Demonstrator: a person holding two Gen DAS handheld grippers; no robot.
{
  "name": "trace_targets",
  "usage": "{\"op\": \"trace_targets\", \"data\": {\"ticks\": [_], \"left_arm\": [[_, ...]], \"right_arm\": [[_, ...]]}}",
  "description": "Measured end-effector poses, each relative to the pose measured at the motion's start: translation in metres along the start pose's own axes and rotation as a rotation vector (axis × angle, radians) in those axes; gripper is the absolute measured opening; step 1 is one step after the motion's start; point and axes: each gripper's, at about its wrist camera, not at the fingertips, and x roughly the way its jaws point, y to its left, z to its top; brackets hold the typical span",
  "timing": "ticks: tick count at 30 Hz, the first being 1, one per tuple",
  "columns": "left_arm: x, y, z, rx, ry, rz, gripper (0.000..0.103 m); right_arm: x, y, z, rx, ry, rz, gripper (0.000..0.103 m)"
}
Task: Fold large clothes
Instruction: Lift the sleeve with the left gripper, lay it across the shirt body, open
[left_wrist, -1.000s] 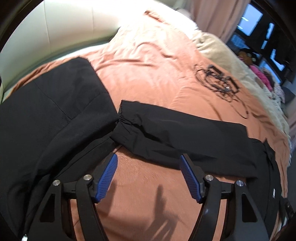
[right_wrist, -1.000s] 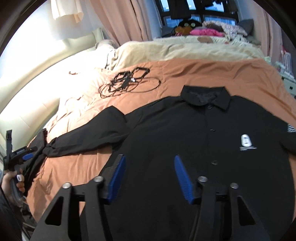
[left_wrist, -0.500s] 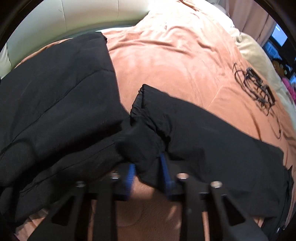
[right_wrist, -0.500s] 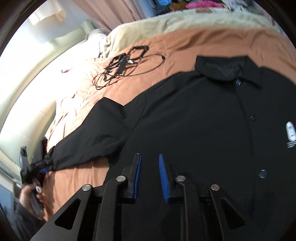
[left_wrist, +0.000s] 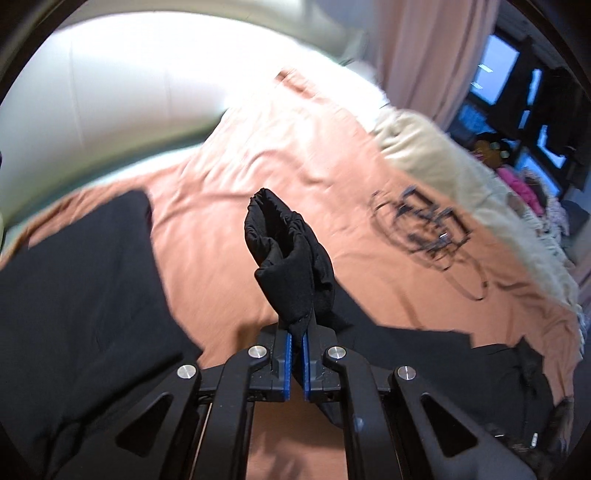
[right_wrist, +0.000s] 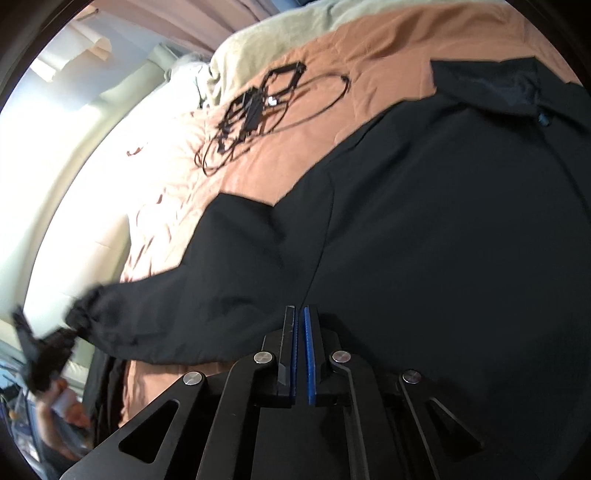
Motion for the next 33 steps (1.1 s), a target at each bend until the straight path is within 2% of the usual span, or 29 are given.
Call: {"op": "trace_targets", "data": {"ticks": [7,9,11,12,13,17,21,27,33], "left_arm": [[-0.045,-0.048,0.028,0.080,-0.082,-0.099,0.006],[-0.058,-0.065,0.033,0.110,-0.108,-0.120,0.006],[-0.072,-0.087,0.038,0.143,-0.129,-0.148,0.006],[-0.079,-0.097,0.040,0.157,-0.137,-0.160,0.006],[-0.087,-0.109,0.041,0.173,-0.147,-0.173,0.006],[-0.112,-0.159,0.045,0.235,-0.170,-0.221,0.006],[-0.131,-0.206,0.040,0.289,-0.184,-0.264,0.006],[-0.153,-0.277,0.018,0.369,-0.186,-0.336,0.006],[-0.170,-0.338,-0.007,0.447,-0.172,-0.400,0.005]], "right_arm": [[0.025,-0.015,-0.001,0.046,0.043,-0.019,0.000],[0.018,-0.016,0.000,0.055,0.061,0.007,0.005],[0.002,-0.019,0.001,0.058,0.045,0.021,0.027],[-0.010,-0.020,0.001,0.054,0.021,0.020,0.049],[-0.024,-0.023,0.002,0.046,-0.012,0.015,0.058],[-0.062,-0.036,0.004,0.063,-0.053,0.056,0.058],[-0.105,-0.055,0.005,0.077,-0.102,0.052,0.058],[-0.150,-0.087,0.005,0.085,-0.123,0.008,0.058],[-0.195,-0.127,0.001,0.121,-0.167,0.002,0.058]]}}
